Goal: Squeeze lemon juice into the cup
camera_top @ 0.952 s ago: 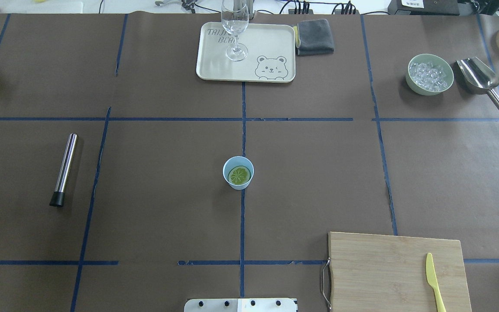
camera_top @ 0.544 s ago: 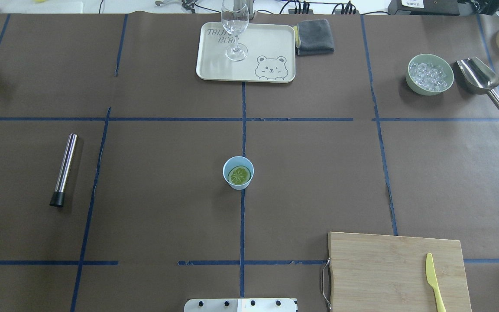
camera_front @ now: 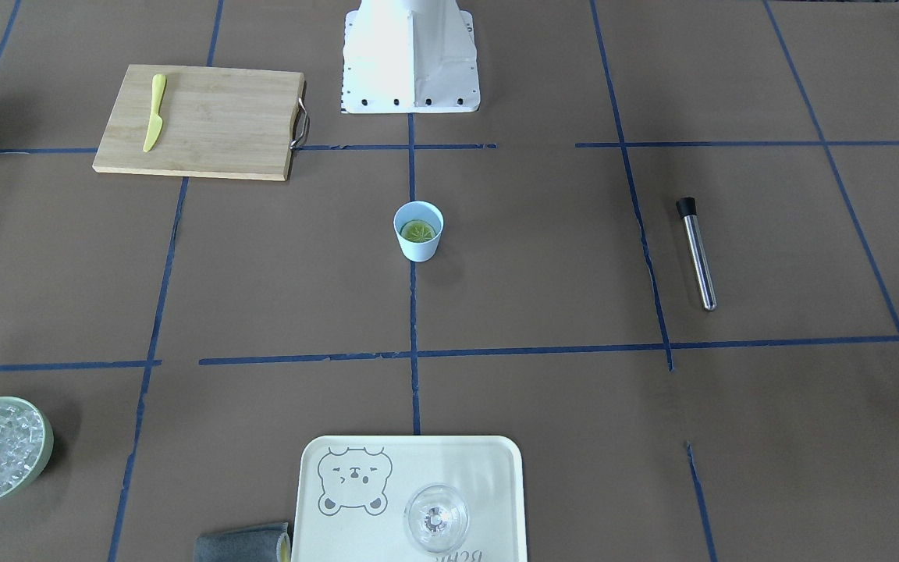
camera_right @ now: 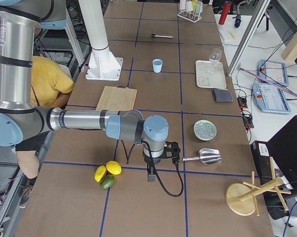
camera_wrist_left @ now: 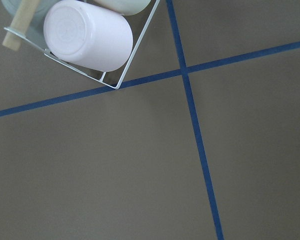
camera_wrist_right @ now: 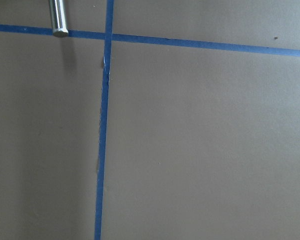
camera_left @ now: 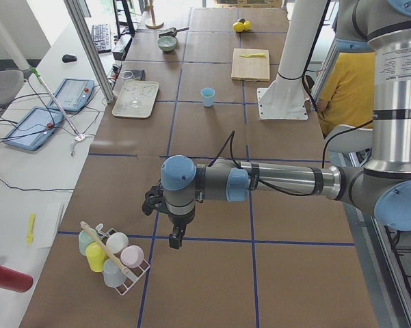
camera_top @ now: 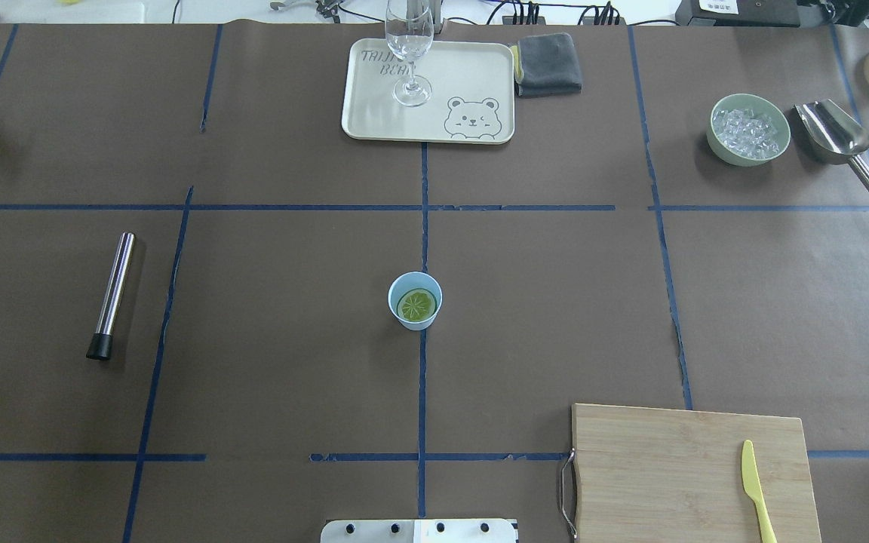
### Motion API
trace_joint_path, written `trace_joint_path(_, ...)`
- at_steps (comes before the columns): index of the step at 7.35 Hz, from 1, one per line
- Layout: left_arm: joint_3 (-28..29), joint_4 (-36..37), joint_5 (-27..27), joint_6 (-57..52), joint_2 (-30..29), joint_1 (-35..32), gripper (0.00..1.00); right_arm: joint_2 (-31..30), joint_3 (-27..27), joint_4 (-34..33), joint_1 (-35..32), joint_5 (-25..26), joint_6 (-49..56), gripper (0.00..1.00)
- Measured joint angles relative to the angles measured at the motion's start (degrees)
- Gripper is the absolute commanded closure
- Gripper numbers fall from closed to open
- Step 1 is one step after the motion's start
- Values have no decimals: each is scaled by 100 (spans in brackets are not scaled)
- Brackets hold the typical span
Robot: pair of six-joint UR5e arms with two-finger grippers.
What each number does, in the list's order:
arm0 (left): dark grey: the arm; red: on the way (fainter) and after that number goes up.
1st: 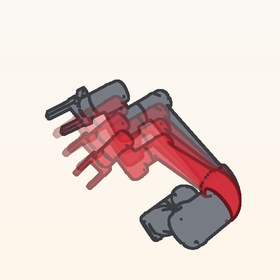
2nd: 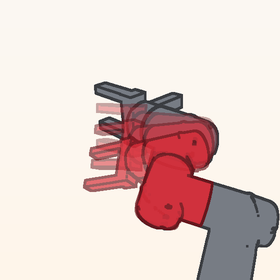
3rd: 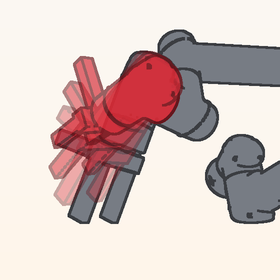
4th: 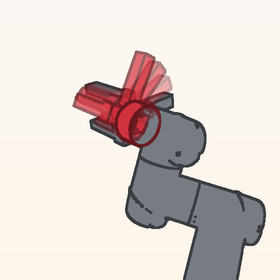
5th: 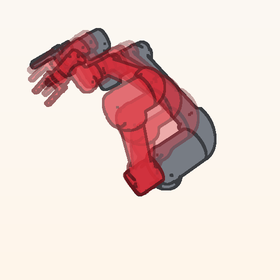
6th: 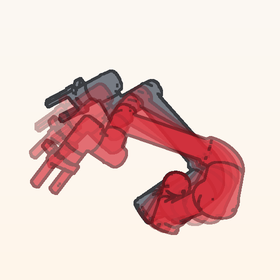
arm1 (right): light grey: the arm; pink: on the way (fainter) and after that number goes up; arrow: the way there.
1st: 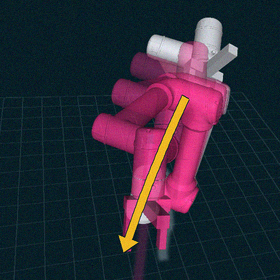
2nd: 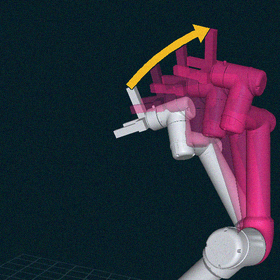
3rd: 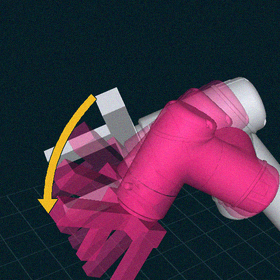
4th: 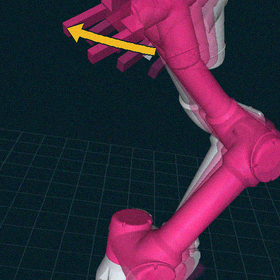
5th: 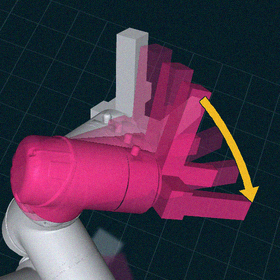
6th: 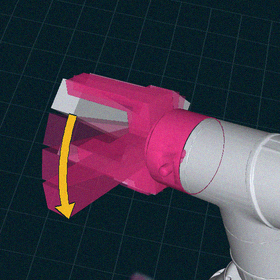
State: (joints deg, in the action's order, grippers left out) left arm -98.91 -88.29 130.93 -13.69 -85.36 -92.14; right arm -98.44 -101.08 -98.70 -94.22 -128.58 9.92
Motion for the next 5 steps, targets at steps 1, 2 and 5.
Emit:
trace_joint_path(1, -44, -7, 3, -9, -14, 0, 0, 2, -2, 0, 0, 0, 0, 0)
trace_joint_path(2, -82, -15, 10, -17, -18, 1, 0, 5, -5, 0, 0, 0, 1, 0)
trace_joint_path(5, -81, -22, 14, 3, -9, 2, 0, 1, -11, 0, 0, -14, 1, 0)
